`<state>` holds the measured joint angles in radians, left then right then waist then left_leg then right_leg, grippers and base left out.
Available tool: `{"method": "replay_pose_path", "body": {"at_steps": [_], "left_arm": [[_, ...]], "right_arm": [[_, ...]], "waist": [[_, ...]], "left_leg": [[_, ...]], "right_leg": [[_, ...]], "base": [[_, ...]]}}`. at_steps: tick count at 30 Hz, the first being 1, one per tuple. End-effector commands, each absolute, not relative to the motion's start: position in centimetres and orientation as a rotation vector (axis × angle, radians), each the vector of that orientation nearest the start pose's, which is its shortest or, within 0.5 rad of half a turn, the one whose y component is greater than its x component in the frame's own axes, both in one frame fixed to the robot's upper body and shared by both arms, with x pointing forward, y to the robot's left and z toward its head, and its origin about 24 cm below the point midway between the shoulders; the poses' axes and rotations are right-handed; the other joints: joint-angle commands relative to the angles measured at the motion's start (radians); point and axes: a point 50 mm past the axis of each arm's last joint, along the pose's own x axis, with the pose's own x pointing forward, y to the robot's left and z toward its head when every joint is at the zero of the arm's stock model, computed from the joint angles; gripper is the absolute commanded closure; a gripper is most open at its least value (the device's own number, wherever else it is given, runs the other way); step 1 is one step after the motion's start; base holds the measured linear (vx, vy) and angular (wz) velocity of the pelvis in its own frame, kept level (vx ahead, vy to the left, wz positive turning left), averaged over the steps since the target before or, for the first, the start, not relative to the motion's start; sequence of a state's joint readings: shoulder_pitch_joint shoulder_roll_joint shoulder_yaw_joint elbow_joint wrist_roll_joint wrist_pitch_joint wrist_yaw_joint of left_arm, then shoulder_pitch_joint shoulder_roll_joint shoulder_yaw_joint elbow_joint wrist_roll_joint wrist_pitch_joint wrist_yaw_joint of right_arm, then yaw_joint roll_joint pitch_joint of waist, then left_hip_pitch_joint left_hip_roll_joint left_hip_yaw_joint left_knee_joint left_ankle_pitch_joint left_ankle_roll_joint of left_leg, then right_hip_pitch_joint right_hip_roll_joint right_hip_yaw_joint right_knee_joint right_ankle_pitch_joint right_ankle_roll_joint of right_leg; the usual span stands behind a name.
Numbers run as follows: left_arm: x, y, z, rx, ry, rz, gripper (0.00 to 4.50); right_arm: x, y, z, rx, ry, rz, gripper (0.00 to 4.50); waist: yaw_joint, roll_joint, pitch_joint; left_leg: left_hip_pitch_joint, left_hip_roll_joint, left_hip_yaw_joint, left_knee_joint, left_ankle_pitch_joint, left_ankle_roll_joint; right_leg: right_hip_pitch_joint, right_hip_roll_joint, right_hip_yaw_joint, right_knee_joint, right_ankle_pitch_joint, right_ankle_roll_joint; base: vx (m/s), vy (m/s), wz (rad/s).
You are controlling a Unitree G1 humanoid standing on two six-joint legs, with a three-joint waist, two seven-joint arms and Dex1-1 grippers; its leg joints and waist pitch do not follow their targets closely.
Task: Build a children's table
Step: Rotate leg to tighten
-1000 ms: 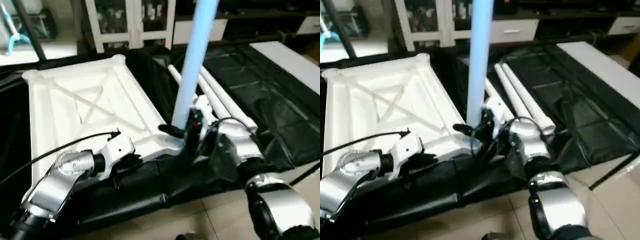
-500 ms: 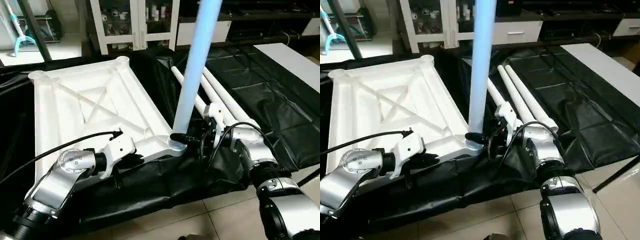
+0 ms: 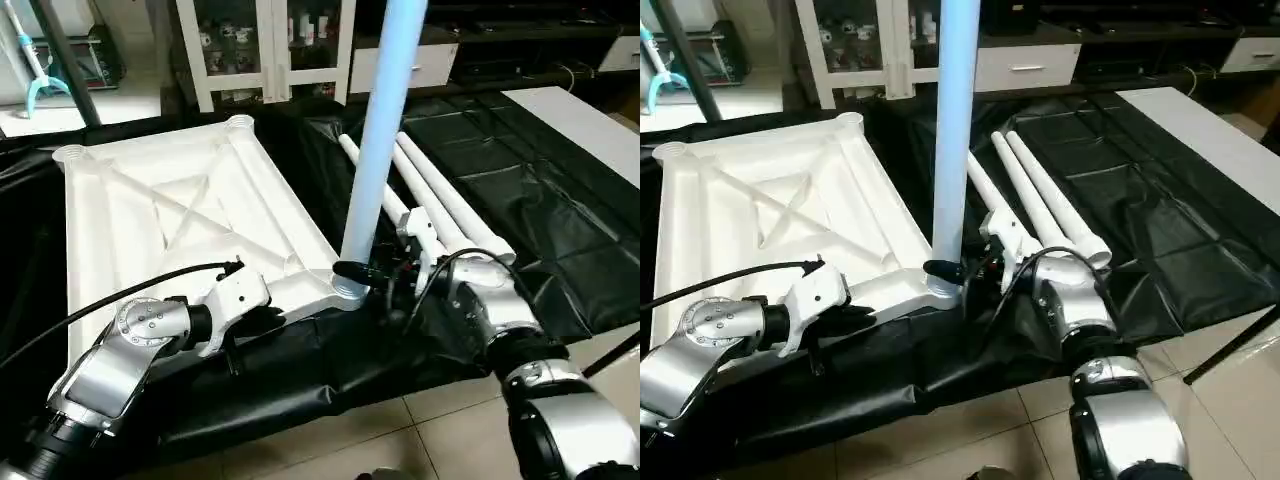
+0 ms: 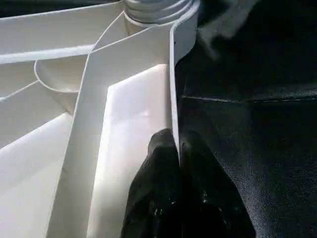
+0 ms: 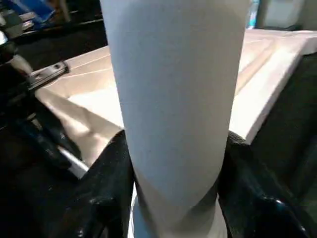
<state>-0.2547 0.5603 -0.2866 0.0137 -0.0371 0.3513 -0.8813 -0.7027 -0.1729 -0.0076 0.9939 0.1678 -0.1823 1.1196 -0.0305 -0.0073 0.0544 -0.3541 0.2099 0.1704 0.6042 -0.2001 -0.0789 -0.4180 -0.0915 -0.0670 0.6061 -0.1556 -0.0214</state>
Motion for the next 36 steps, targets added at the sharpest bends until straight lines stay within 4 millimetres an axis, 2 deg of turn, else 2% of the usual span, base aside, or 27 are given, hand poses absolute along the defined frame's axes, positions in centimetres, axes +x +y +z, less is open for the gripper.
{"method": "replay_pose_path", "body": {"at_steps": [1,3,4,5,6,8,10,11,12,13,14,15,16,18,20,21,22,23,24,27,28,29,30,31,33,34,36], "left_arm": [[26.3,15.9,4.1,0.472,0.524,-1.010,4.50],[27.1,15.1,4.1,0.438,0.527,-0.921,4.50],[27.5,14.6,4.2,0.417,0.526,-0.870,4.50],[27.8,14.2,4.3,0.397,0.527,-0.826,4.50],[27.9,14.1,4.3,0.395,0.528,-0.820,4.50],[28.4,12.9,4.5,0.352,0.532,-0.740,4.50],[28.3,11.7,4.7,0.319,0.535,-0.744,4.50],[28.3,11.2,4.8,0.309,0.533,-0.746,4.50],[28.3,10.9,4.8,0.305,0.532,-0.745,4.50],[28.3,10.3,5.0,0.298,0.526,-0.757,4.50],[28.3,10.0,5.0,0.295,0.521,-0.766,4.50],[28.2,9.8,5.1,0.301,0.512,-0.783,4.50],[28.2,9.8,5.1,0.304,0.508,-0.790,4.50],[28.1,10.3,5.1,0.310,0.514,-0.784,4.50],[28.1,11.0,5.0,0.327,0.513,-0.784,4.50],[28.1,11.5,4.9,0.340,0.510,-0.786,4.50],[27.9,12.5,5.0,0.373,0.494,-0.812,4.50],[27.8,12.8,5.0,0.383,0.496,-0.823,4.50],[27.7,13.2,4.9,0.391,0.501,-0.830,4.50],[27.4,14.2,4.9,0.430,0.503,-0.869,4.50],[27.3,14.4,5.0,0.436,0.507,-0.886,4.50],[27.1,14.8,5.0,0.440,0.512,-0.902,4.50],[27.1,14.8,5.0,0.440,0.512,-0.902,4.50],[26.7,15.3,5.3,0.454,0.511,-0.960,4.50],[26.3,15.6,5.4,0.464,0.511,-1.017,4.50],[26.2,15.6,5.5,0.468,0.513,-1.034,4.50],[25.9,15.8,5.4,0.483,0.522,-1.067,4.50]], "right_arm": [[34.4,-12.6,4.8,0.083,0.115,0.969,2.57],[34.2,-11.6,3.6,0.077,0.150,0.866,2.57],[34.2,-11.1,3.0,0.062,0.171,0.811,2.58],[34.2,-10.7,2.6,0.052,0.191,0.761,2.58],[34.2,-10.6,2.5,0.051,0.193,0.755,2.59],[34.3,-9.5,1.8,0.029,0.238,0.640,2.59],[34.4,-8.5,1.5,0.025,0.265,0.563,2.60],[34.4,-8.0,1.4,0.040,0.269,0.536,2.60],[34.4,-7.7,1.4,0.047,0.271,0.523,2.60],[34.4,-6.8,1.4,0.056,0.272,0.505,2.61],[34.3,-6.4,1.5,0.058,0.272,0.499,2.61],[34.2,-5.8,1.6,0.061,0.264,0.521,2.61],[34.2,-5.5,1.6,0.062,0.260,0.532,2.61],[34.2,-5.6,1.9,0.070,0.237,0.538,2.61],[34.3,-5.9,2.2,0.075,0.212,0.566,2.61],[34.3,-6.2,2.4,0.066,0.191,0.599,2.61],[34.3,-6.7,3.0,0.093,0.144,0.691,2.61],[34.3,-7.1,3.2,0.099,0.130,0.708,2.61],[34.4,-7.4,3.4,0.099,0.121,0.711,2.05],[34.8,-8.9,4.0,0.096,0.094,0.724,1.88],[34.9,-9.4,4.3,0.092,0.085,0.727,1.88],[35.1,-9.9,4.7,0.094,0.070,0.741,1.62],[35.1,-9.9,4.7,0.094,0.070,0.741,1.51],[35.3,-11.3,5.7,0.083,0.030,0.793,1.48],[35.4,-12.3,6.5,0.076,-0.001,0.857,1.25],[35.4,-12.6,6.8,0.073,-0.009,0.881,1.11],[35.3,-13.4,7.5,0.045,-0.016,0.951,1.00]], "waist": [[-0.003,0.007,-0.054],[-0.007,0.003,-0.053],[-0.010,0.006,-0.047],[-0.015,0.005,-0.049],[-0.020,0.004,-0.049],[-0.031,0.007,-0.046],[-0.047,0.008,-0.045],[-0.051,0.010,-0.045],[-0.063,0.014,-0.044],[-0.071,0.019,-0.041],[-0.073,0.026,-0.037],[-0.085,0.027,-0.036],[-0.090,0.032,-0.033],[-0.099,0.032,-0.032],[-0.106,0.030,-0.032],[-0.108,0.028,-0.032],[-0.110,0.027,-0.032],[-0.111,0.026,-0.033],[-0.109,0.026,-0.035],[-0.102,0.027,-0.042],[-0.099,0.025,-0.049],[-0.092,0.025,-0.057],[-0.089,0.025,-0.058],[-0.081,0.022,-0.053],[-0.069,0.022,-0.054],[-0.064,0.017,-0.060],[-0.050,0.020,-0.065]], "left_leg": [[0.003,0.012,-0.002,-0.080,-0.373,0.004],[0.003,0.009,-0.005,-0.079,-0.394,0.002],[0.008,0.009,-0.004,-0.080,-0.406,-0.011],[0.013,0.005,-0.007,-0.077,-0.428,-0.014],[0.010,0.004,-0.009,-0.077,-0.432,-0.014],[0.006,0.004,-0.013,-0.080,-0.453,-0.016],[0.007,-0.001,-0.021,-0.081,-0.503,-0.017],[0.011,-0.002,-0.023,-0.081,-0.521,-0.015],[0.012,0.000,-0.027,-0.085,-0.551,-0.011],[0.011,0.002,-0.034,-0.090,-0.584,-0.011],[0.018,0.005,-0.037,-0.094,-0.619,-0.015],[0.019,0.008,-0.046,-0.101,-0.668,-0.021],[0.026,0.012,-0.051,-0.109,-0.714,-0.026],[0.031,0.011,-0.052,-0.111,-0.739,-0.027],[0.029,0.005,-0.052,-0.106,-0.723,-0.026],[0.022,0.002,-0.054,-0.104,-0.703,-0.023],[0.020,0.002,-0.053,-0.103,-0.689,-0.018],[0.019,0.002,-0.051,-0.102,-0.678,-0.013],[0.012,0.004,-0.051,-0.103,-0.651,-0.010],[-0.005,0.007,-0.046,-0.104,-0.559,0.004],[-0.011,0.008,-0.042,-0.101,-0.512,0.011],[-0.013,0.009,-0.034,-0.097,-0.437,0.026],[-0.014,0.010,-0.029,-0.096,-0.398,0.036],[-0.014,0.012,-0.021,-0.094,-0.372,0.051],[-0.007,0.013,-0.013,-0.088,-0.370,0.065],[-0.014,0.012,-0.009,-0.084,-0.323,0.075],[-0.012,0.014,-0.003,-0.078,-0.229,0.102]], "right_leg": [[0.037,-0.033,0.030,-0.087,-0.478,-0.175],[0.036,-0.033,0.027,-0.092,-0.518,-0.156],[0.028,-0.032,0.025,-0.098,-0.558,-0.138],[0.025,-0.032,0.021,-0.106,-0.605,-0.116],[0.027,-0.032,0.019,-0.106,-0.615,-0.109],[0.027,-0.032,0.011,-0.114,-0.641,-0.087],[0.025,-0.030,-0.005,-0.126,-0.679,-0.056],[0.026,-0.030,-0.010,-0.131,-0.683,-0.049],[0.028,-0.030,-0.017,-0.136,-0.666,-0.047],[0.033,-0.031,-0.029,-0.142,-0.656,-0.044],[0.032,-0.030,-0.038,-0.146,-0.650,-0.044],[0.040,-0.030,-0.049,-0.148,-0.614,-0.046],[0.043,-0.029,-0.056,-0.149,-0.577,-0.055],[0.047,-0.035,-0.061,-0.149,-0.558,-0.063],[0.046,-0.043,-0.059,-0.153,-0.590,-0.062],[0.047,-0.050,-0.057,-0.153,-0.616,-0.056],[0.047,-0.054,-0.054,-0.155,-0.629,-0.056],[0.046,-0.054,-0.051,-0.156,-0.630,-0.057],[0.049,-0.058,-0.043,-0.149,-0.609,-0.072],[0.052,-0.056,-0.025,-0.130,-0.510,-0.130],[0.056,-0.055,-0.019,-0.121,-0.457,-0.155],[0.057,-0.053,-0.012,-0.110,-0.364,-0.190],[0.057,-0.051,-0.010,-0.105,-0.321,-0.207],[0.053,-0.049,-0.008,-0.102,-0.305,-0.221],[0.047,-0.047,0.001,-0.097,-0.319,-0.230],[0.052,-0.045,0.007,-0.086,-0.272,-0.242],[0.053,-0.043,0.013,-0.073,-0.181,-0.268]], "base": [[0.000,0.000,0.00],[0.000,0.000,0.00],[0.000,0.000,0.00],[0.000,0.000,0.00],[0.000,0.000,0.00],[0.000,0.000,0.00],[0.000,0.000,0.00],[0.000,0.000,0.00],[0.000,0.000,0.00],[0.000,0.000,0.00],[0.000,0.000,0.00],[0.000,0.000,0.00],[0.000,0.000,0.00],[0.000,0.000,0.00],[0.000,0.000,0.00],[0.000,0.000,0.00],[0.000,0.000,0.00],[0.000,0.000,0.00],[0.000,0.000,0.00],[0.000,0.000,0.00],[0.000,0.000,0.00],[0.000,0.000,0.00],[0.000,0.000,0.00],[0.000,0.000,0.00],[0.029,-0.016,0.05],[0.058,-0.032,0.10],[0.064,-0.028,0.07]]}}
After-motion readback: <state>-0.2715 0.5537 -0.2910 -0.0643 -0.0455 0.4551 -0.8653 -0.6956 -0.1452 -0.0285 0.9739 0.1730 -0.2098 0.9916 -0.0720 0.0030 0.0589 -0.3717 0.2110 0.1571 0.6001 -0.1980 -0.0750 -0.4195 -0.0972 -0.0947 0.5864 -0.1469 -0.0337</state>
